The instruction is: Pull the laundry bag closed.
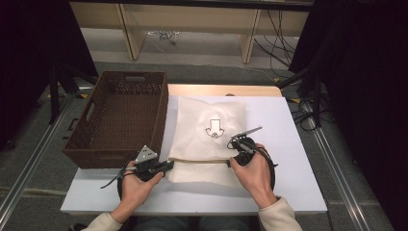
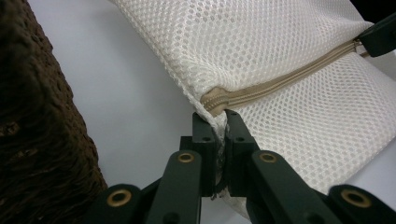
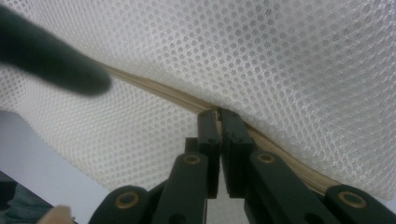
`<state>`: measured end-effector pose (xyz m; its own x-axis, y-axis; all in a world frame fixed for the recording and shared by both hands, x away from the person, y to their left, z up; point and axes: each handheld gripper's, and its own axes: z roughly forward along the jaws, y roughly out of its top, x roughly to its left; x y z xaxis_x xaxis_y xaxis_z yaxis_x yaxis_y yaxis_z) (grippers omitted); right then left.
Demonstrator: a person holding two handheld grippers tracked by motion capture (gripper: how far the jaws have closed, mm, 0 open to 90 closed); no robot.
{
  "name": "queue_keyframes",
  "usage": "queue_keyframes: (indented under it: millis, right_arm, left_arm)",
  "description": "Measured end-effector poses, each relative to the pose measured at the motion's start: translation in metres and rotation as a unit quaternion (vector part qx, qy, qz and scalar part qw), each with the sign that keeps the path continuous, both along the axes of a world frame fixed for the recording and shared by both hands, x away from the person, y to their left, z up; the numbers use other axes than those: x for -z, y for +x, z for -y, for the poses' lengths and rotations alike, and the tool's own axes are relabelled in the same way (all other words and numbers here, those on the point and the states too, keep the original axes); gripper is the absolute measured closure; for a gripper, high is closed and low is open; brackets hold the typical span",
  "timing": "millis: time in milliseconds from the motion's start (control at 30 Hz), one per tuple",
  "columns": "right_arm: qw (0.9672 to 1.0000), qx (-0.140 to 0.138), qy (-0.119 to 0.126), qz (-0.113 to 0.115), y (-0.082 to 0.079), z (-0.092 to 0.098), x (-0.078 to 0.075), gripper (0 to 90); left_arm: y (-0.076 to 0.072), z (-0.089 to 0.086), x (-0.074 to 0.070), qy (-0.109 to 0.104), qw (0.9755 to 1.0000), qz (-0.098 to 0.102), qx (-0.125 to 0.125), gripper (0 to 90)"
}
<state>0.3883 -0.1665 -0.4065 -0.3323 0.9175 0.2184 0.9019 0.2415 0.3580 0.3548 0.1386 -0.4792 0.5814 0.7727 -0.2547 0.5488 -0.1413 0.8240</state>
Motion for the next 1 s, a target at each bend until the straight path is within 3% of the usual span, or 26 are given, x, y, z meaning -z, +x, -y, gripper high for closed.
queue_keyframes:
  millis: [67,133,200,267,367,633,800,867,1000]
  right_arm:
    - [1.0,0.005,0.002,-0.001,0.0,0.001,-0.001,88.6]
    - [0.9999,-0.01,-0.002,0.011,0.001,0.004,0.0,88.6]
    - [1.0,0.003,0.002,0.0,0.001,0.003,0.0,88.6]
    - [1.0,-0.004,0.0,0.006,0.001,0.004,0.0,88.6]
    - [1.0,0.008,0.001,0.0,0.0,0.003,-0.002,88.6]
    - [0.9999,-0.006,-0.004,0.008,0.001,0.008,-0.001,88.6]
    - [0.9999,0.015,-0.002,0.0,-0.001,0.008,-0.004,88.6]
    - [0.9998,-0.007,0.001,0.018,0.002,0.012,-0.001,88.6]
    - [0.9999,0.0,-0.001,0.017,0.001,0.012,-0.002,88.6]
  left_arm:
    - [0.0,-0.001,0.0,0.003,1.0,-0.002,0.003,85.1]
    - [0.0,0.0,0.0,0.003,1.0,0.001,0.002,85.1]
    - [0.0,0.0,0.0,0.004,1.0,-0.003,0.003,85.0]
    - [0.0,0.0,-0.001,0.004,1.0,-0.001,0.001,85.1]
    - [0.0,0.0,-0.001,0.001,1.0,-0.002,0.0,85.1]
    - [0.001,-0.001,0.0,0.005,1.0,0.001,0.004,85.1]
    - [0.001,-0.001,0.0,0.004,1.0,-0.001,0.003,85.1]
    - [0.001,-0.001,0.0,0.003,1.0,0.001,0.003,85.1]
    - [0.001,-0.001,0.0,0.006,1.0,0.0,0.002,85.1]
